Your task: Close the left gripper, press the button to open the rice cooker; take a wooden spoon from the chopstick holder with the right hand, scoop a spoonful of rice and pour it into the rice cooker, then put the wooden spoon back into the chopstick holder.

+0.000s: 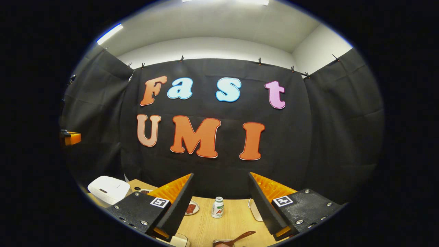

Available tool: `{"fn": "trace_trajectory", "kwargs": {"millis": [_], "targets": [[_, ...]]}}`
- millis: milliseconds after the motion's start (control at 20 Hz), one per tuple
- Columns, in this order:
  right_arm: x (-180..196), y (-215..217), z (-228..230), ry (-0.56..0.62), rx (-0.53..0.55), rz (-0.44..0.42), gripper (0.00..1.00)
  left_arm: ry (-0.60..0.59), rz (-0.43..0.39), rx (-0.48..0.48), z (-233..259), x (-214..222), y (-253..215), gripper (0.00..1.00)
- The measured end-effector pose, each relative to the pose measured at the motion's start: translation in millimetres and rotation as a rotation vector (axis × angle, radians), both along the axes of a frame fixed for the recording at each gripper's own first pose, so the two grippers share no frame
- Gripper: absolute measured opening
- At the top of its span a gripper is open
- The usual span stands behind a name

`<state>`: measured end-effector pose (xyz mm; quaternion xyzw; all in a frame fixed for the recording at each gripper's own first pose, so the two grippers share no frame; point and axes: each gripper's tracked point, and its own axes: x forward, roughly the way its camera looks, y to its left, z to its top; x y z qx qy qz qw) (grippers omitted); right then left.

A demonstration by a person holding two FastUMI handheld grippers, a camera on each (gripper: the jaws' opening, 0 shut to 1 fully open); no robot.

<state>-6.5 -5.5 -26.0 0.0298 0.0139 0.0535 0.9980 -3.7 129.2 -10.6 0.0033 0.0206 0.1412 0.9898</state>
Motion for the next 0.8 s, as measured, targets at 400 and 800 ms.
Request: {"fn": "trace_trajectory", "kwargs": {"millis": [400, 800], "targets": [[2, 1, -21, 0.041, -0.017, -0.01, 0.94, 0.344, -0.003, -0.18, -105, 17, 22, 0.04], [-7, -10, -59, 0.126, -0.033, -0.026, 0.94, 0.592, -0.042, -0.432, -193, 22, 20, 0.05]]}}
